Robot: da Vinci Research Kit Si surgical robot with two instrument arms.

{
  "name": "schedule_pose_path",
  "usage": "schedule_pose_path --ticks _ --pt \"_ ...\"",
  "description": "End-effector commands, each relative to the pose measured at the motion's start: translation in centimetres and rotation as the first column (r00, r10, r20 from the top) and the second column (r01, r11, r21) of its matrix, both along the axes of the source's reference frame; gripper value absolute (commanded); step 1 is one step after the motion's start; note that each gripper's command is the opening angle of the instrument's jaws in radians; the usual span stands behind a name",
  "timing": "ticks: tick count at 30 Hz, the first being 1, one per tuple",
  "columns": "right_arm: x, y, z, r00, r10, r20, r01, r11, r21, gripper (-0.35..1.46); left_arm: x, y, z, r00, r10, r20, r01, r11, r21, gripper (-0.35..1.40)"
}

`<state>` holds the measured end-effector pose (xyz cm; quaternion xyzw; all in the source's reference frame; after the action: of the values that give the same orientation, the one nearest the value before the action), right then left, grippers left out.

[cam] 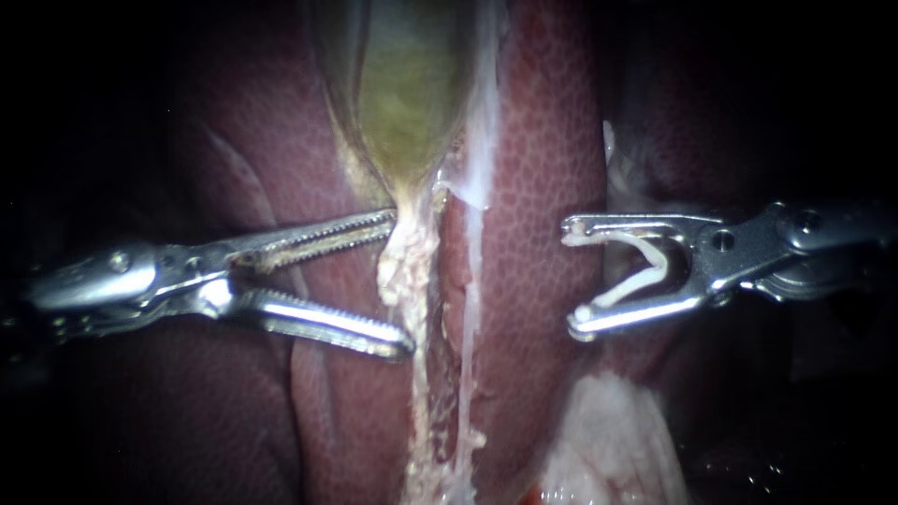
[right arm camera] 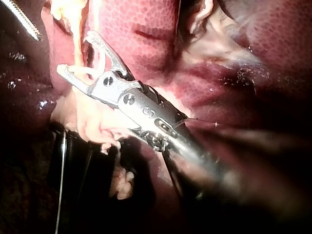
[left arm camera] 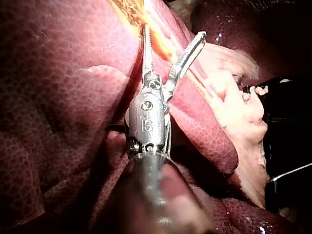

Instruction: Grabbing gallbladder

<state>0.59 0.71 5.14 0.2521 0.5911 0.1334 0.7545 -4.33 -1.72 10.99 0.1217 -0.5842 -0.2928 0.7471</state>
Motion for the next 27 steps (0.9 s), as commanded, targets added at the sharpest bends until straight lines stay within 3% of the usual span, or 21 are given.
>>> schedule_pose_path --ticks 1,4,7,8,9,14,19,24,27 --pt "0.00 0.00 0.00 1.0000 0.000 0.000 0.000 1.000 0.000 0.60 0.00 0.01 0.02 1.0000 -0.004 -0.004 0.004 1.000 0.000 0.54" --pt "0.00 0.00 -0.01 1.0000 0.000 0.000 0.000 1.000 0.000 0.60 0.02 0.03 0.11 0.9995 -0.020 -0.024 0.021 1.000 0.021 0.42" --pt "0.01 0.00 -0.01 1.0000 0.000 0.000 0.000 1.000 0.000 0.60 0.05 0.03 0.23 0.9985 -0.013 -0.053 0.015 0.999 0.031 0.16" --pt "0.01 0.00 -0.01 1.0000 0.000 0.000 0.000 1.000 0.000 0.60 0.06 0.03 0.27 0.9981 -0.008 -0.060 0.010 0.999 0.032 -0.03" --pt "0.01 0.00 -0.01 1.0000 0.000 0.000 0.000 1.000 0.000 0.60 0.07 0.02 0.32 0.9977 -0.005 -0.068 0.008 0.999 0.045 -0.35" --pt "0.01 0.00 -0.01 1.0000 0.000 0.000 0.000 1.000 0.000 0.60 0.15 0.01 0.48 0.9950 0.001 -0.100 0.011 0.994 0.113 -0.35" --pt "0.01 0.00 -0.01 1.0000 0.000 0.000 0.000 1.000 0.000 0.60 0.24 0.00 0.43 0.9940 -0.014 -0.108 0.033 0.984 0.176 -0.35" --pt "0.01 0.00 -0.01 1.0000 0.000 0.000 0.000 1.000 0.000 0.60 0.35 0.01 0.17 0.9944 -0.017 -0.104 0.038 0.980 0.196 -0.35" --pt "0.01 0.00 -0.01 1.0000 0.000 0.000 0.000 1.000 0.000 0.60 0.48 0.06 -0.10 0.9940 -0.025 -0.106 0.047 0.977 0.209 -0.35"
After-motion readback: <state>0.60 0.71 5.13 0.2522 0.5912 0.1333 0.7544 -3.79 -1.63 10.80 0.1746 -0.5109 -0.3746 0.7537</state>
